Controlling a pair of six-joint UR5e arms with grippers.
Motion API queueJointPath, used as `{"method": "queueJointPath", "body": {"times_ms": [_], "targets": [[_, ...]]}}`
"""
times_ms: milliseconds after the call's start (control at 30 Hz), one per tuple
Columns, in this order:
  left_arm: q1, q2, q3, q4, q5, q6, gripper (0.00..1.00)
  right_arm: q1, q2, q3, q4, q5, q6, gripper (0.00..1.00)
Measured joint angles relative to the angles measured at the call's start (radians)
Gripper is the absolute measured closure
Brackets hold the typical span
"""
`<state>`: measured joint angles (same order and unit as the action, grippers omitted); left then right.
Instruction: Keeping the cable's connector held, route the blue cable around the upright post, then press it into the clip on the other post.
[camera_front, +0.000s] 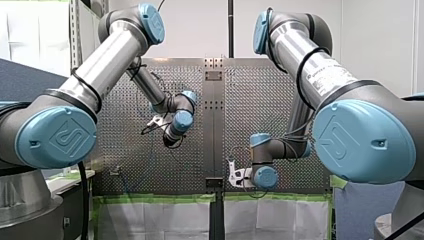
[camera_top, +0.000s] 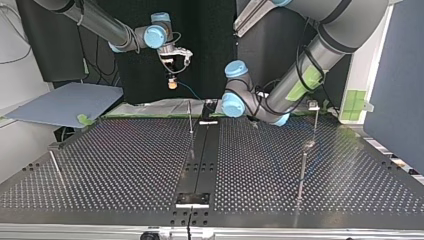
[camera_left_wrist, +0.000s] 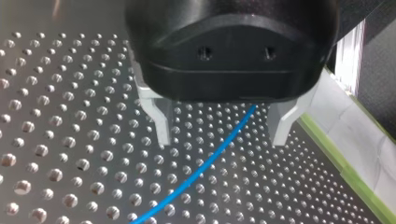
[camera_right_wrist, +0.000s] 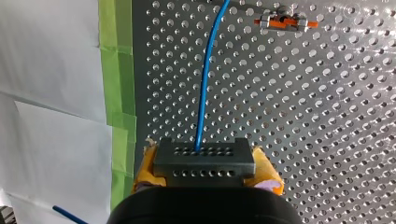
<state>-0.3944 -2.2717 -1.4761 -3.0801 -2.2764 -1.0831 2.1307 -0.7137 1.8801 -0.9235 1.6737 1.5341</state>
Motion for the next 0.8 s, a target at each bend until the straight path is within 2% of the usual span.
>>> {"method": "queueJointPath", "body": {"times_ms": [233, 433, 633, 800], "targets": [[-0.005, -0.003, -0.001, -0.005, 0.000, -0.006, 0.01, 0.000, 0.000, 0.000, 0.001, 0.000, -0.001, 1.00], [-0.009, -0.041, -0.001, -0.032, 0.006, -0.026, 0.01, 0.000, 0.000, 0.000, 0.000, 0.000, 0.000, 1.00], [-0.013, -0.090, 0.000, -0.011, 0.046, -0.071, 0.01, 0.000, 0.000, 0.000, 0.000, 0.000, -0.001, 1.00], [-0.008, -0.105, 0.000, -0.002, 0.092, -0.118, 0.01, 0.000, 0.000, 0.000, -0.001, 0.000, -0.002, 1.00]]}}
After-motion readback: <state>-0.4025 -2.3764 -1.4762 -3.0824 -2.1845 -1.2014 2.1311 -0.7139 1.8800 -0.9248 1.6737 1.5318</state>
